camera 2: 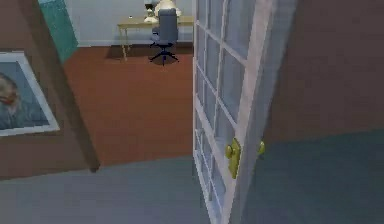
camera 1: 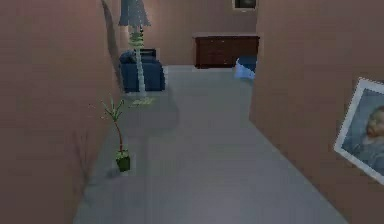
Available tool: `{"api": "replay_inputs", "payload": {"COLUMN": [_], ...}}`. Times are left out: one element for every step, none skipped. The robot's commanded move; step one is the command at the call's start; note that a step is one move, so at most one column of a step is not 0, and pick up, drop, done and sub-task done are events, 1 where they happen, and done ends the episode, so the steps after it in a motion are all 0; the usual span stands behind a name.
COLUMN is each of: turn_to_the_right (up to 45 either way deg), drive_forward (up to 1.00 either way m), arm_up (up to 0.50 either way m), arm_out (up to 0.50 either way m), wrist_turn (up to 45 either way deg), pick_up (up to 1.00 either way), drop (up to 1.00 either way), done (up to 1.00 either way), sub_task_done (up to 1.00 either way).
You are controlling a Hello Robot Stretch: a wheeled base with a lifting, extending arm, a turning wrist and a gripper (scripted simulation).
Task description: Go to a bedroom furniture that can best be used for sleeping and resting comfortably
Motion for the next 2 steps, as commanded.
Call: {"api": "replay_inputs", "payload": {"turn_to_the_right": [45.0,6.0], "drive_forward": [0.0,0.0], "arm_up": [0.0,0.0], "arm_out": [0.0,0.0], "wrist_turn": [0.0,0.0], "pick_up": [0.0,0.0], "drop": [0.0,0.0], "done": [0.0,0.0], "sub_task_done": [0.0,0.0]}}
